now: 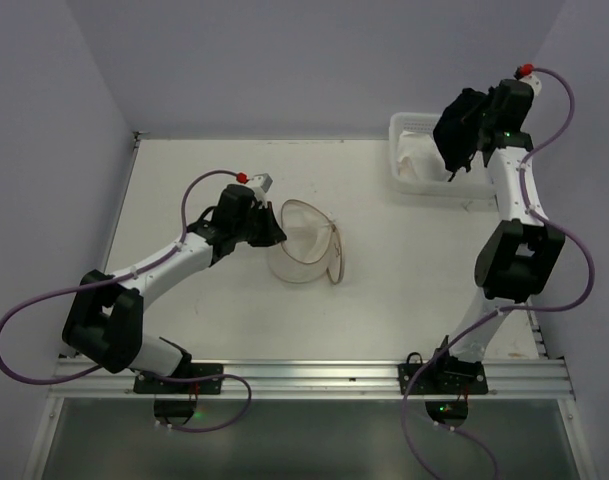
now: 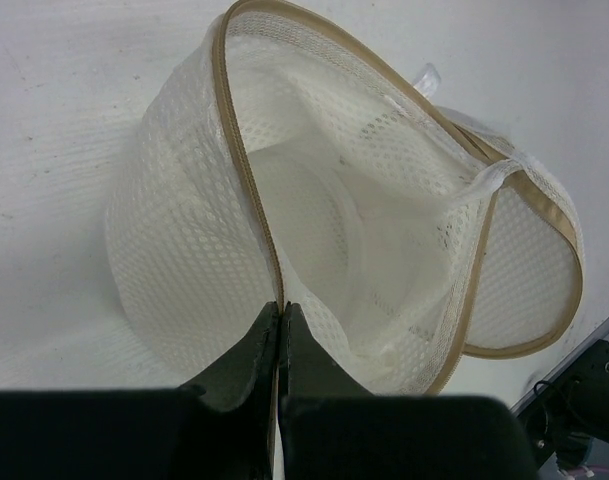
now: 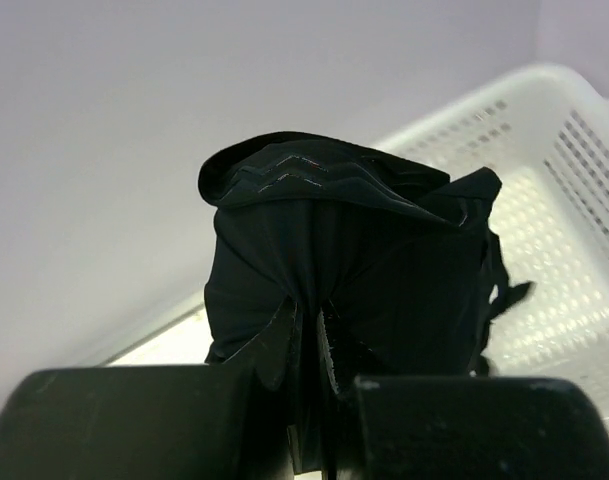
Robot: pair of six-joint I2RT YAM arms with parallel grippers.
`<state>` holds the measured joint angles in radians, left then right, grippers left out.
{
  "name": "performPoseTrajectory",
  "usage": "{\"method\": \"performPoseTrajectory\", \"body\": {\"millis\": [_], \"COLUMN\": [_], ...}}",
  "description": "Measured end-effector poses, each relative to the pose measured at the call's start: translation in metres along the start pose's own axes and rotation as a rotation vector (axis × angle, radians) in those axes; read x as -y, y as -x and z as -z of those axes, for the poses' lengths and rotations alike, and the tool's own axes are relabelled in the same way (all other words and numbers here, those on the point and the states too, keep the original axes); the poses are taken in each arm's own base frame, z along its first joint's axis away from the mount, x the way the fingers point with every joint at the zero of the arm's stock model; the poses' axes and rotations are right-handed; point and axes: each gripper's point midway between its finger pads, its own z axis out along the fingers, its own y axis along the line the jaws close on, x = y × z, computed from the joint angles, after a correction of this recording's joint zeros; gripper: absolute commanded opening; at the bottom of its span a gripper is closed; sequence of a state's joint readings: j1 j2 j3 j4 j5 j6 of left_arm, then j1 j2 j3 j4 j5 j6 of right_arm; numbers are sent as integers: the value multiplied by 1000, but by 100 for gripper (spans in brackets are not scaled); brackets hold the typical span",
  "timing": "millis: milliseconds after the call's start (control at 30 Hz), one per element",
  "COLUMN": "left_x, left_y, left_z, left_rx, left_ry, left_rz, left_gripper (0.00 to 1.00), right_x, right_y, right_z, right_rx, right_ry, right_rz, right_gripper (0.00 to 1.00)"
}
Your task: Unzip the laundry bag and remove the bra
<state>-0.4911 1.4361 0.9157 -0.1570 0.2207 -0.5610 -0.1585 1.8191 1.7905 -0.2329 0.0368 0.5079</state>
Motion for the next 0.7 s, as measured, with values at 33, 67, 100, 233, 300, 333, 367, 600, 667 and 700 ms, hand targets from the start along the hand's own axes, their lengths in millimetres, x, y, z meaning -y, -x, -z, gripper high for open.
{"method": "performPoseTrajectory", "body": {"millis": [33,67,100,233,300,333,367,600,667,700], "left_x": [0,-1,-1,-4,-5,-5,-6,-6,-6,-7], "left_y": [-1,-2,-3,-8,-9,-10,-10,-9,-9,-9], "left_z": [0,0,0,0,1,2,3,8,9,10], "left_rx": [-2,-5,-8,-24,-28,-29,-29,-24,-21,-20], "left_ry": [0,1,3,13,17,18,20,31,33,35], "left_rz": [0,1,2,6,7,7,6,5,4,4], "left_gripper": [0,0,0,0,0,0,0,0,0,0], "right_x": [16,28,43,90,106,112,116,123,115,110], "right_y": [-11,-21,-32,-67,-75,-76,-76,-71,-67,-62], "right_z": [-15,-26,-37,-62,-69,-72,-75,-77,-74,-73], "right_rx": [-23,-41,-63,-134,-151,-157,-160,-173,-184,-182], "right_ry": [-40,-73,-109,-230,-273,-288,-303,-333,-312,-298], "right_rz": [-3,-6,-8,-8,-7,-7,-5,2,-2,-7], "right_gripper": [0,0,1,2,4,9,15,88,93,95]}}
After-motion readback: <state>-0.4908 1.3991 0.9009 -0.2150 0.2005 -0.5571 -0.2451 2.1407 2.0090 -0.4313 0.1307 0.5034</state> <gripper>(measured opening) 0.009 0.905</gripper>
